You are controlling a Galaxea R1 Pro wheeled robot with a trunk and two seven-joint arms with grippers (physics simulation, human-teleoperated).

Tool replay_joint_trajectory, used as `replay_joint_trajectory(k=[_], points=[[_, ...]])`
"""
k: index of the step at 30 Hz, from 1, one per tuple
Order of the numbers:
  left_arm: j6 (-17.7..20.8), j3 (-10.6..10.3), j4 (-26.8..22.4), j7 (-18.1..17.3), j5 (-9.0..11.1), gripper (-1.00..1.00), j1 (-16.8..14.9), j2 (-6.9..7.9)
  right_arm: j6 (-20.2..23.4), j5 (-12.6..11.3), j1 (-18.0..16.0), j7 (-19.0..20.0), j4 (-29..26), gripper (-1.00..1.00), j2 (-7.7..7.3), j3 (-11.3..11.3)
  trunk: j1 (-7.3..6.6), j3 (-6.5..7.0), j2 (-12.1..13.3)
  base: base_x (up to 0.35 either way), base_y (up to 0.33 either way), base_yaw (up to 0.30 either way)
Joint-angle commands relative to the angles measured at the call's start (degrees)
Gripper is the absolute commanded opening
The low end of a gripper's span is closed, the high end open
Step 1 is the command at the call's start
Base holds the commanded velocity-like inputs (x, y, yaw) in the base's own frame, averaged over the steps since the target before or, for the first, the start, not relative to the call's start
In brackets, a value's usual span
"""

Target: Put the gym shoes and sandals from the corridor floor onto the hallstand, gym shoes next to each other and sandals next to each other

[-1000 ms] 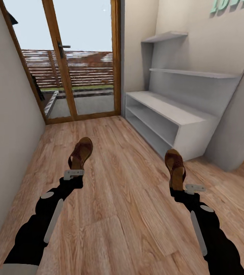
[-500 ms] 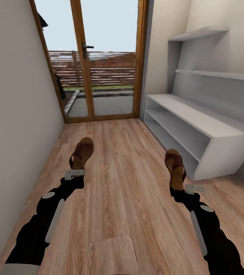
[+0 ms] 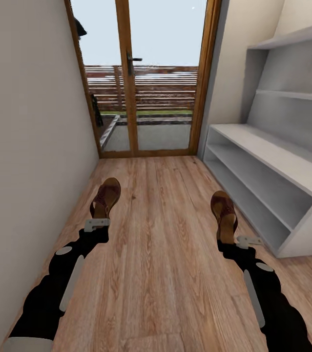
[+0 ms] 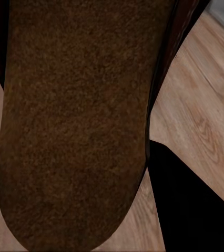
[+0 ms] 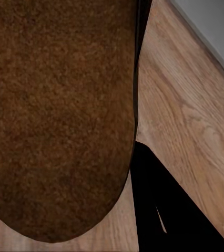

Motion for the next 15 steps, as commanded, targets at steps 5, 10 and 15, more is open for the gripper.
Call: replay_joint_trajectory(k=[5,10,15], points=[[0.3,0.0,-0.1,-0.1,0.4,-1.00,0.0,0.01,0.4,-0.2,0.0,-0.1,-0.1,-1.00,0.00,0.0,0.02,-0.05,0.0,0.347,0.000,0.011],[0.3,0.0,-0.1,-0.1,0.4,-1.00,0.0,0.01,0.4,-0.1,0.0,-0.1,-0.1,-1.00,0.00,0.0,0.02,-0.05,0.0,0.347,0.000,0.002],[0.3,0.0,-0.1,-0.1,0.4,-1.00,0.0,0.01,0.3,-0.1,0.0,-0.1,-0.1,-1.00,0.00,0.0,0.02,-0.05,0.0,0.347,0.000,0.000]])
